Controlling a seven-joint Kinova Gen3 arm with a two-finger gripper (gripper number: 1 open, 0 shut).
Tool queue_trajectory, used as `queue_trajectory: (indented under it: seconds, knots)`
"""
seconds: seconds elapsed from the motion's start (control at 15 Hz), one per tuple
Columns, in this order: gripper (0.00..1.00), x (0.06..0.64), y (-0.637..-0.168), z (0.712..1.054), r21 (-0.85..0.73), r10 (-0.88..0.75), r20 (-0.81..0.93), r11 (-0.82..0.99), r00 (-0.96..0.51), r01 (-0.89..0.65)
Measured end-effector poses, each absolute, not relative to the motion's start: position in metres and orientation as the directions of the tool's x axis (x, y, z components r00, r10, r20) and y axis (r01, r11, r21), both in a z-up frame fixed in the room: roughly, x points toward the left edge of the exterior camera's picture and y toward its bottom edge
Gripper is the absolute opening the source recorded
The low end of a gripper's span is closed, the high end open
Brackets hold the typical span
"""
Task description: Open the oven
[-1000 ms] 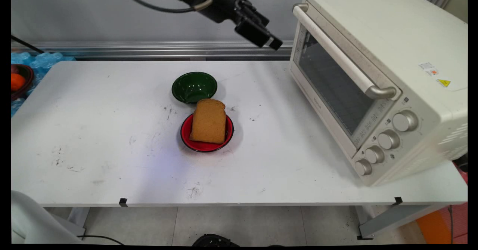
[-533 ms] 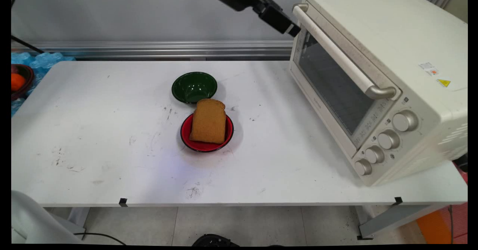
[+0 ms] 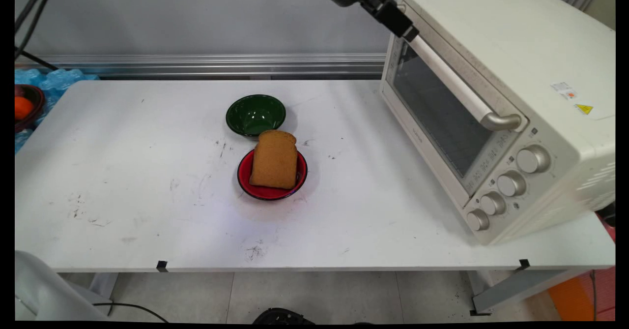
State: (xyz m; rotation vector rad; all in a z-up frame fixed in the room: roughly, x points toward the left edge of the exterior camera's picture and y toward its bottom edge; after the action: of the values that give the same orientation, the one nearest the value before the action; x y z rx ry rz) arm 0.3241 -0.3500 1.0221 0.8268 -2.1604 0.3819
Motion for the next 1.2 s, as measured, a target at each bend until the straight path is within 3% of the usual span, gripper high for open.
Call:
queue_trajectory:
  seconds: [0.73, 0.8, 1.2]
  knots:
    - [1.00, 0.269, -0.386, 1.024, -0.038, -0.461, 0.717, 0.723, -0.523, -0.690]
    - [0.00, 0.266, -0.388, 1.024, -0.039, -0.464, 0.714, 0.721, -0.524, -0.692]
    - [0.00, 0.249, -0.400, 1.021, -0.041, -0.481, 0.698, 0.713, -0.530, -0.700]
